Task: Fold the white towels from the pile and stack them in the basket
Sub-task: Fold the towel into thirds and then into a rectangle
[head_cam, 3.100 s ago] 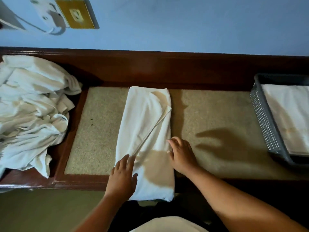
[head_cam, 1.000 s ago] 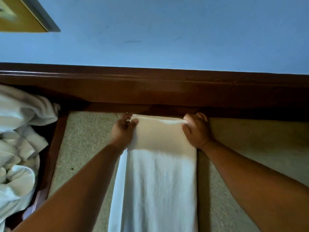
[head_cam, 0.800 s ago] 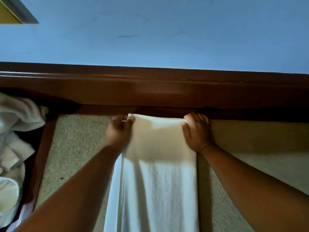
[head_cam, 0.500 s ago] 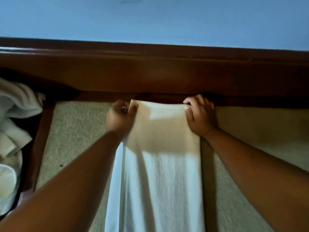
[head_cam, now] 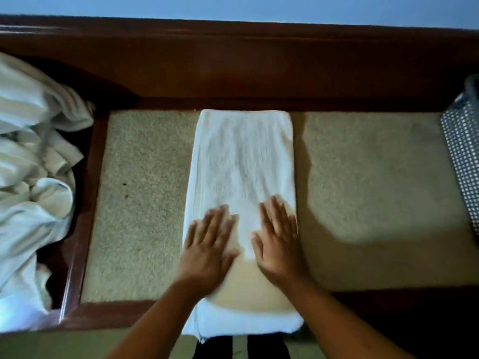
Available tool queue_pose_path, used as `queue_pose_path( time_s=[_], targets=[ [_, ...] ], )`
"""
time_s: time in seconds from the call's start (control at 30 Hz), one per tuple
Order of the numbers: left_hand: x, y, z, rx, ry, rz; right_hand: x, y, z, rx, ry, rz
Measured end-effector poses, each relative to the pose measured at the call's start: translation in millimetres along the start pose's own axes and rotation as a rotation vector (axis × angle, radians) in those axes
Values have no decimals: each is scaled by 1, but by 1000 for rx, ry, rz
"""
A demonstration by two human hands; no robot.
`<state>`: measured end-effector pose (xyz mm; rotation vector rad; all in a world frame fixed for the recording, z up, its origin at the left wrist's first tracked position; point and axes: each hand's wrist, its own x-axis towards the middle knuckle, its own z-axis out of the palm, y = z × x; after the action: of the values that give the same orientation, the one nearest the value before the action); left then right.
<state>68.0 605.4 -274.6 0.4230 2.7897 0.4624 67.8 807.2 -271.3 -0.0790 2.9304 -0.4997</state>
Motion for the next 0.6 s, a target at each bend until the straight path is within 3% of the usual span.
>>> queue_pose_path(
  time_s=[0.1, 0.17, 0.37, 0.5, 0.6],
  targets=[
    [-39, -16, 2, -37, -33, -260, -67, -1, 8, -24, -16, 150],
    [-61, -14, -2, -40, -93, -309, -99, 1, 12, -38, -54, 192],
    [-143, -16, -17, 30, -236, -214, -168, 3, 20, -80, -144, 264],
    [-174, -36, -17, 30, -50, -296, -188, -8, 22, 65, -82, 402],
    [-189, -38, -18, -6, 5, -60, -194, -21, 24, 275, 50, 545]
  ],
)
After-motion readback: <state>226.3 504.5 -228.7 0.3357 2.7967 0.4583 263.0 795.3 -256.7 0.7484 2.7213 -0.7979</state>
